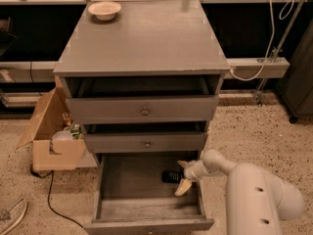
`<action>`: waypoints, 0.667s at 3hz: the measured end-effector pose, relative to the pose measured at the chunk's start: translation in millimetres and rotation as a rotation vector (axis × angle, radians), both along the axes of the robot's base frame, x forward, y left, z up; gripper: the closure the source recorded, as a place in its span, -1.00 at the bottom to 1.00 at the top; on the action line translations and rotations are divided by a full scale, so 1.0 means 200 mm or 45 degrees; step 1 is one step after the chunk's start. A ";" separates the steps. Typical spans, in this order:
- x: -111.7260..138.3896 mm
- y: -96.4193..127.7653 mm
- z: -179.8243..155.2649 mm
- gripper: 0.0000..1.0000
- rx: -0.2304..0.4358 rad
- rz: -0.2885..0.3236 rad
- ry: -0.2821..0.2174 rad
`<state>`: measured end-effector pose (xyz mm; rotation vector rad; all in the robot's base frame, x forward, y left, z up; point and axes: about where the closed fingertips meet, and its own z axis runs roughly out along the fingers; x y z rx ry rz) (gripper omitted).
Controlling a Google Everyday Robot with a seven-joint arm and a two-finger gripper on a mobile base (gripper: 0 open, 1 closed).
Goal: Pick rxbar blueberry from bottom drawer and place on counter
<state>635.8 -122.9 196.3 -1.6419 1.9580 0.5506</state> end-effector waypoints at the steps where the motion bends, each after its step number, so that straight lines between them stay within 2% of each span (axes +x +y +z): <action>1: 0.06 0.02 -0.18 -1.00 -0.047 -0.006 0.073; 2: 0.07 0.05 -0.34 -1.00 -0.120 -0.015 0.133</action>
Offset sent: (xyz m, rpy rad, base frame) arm 0.0240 0.0075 -0.0815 -0.1220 0.1279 -0.0225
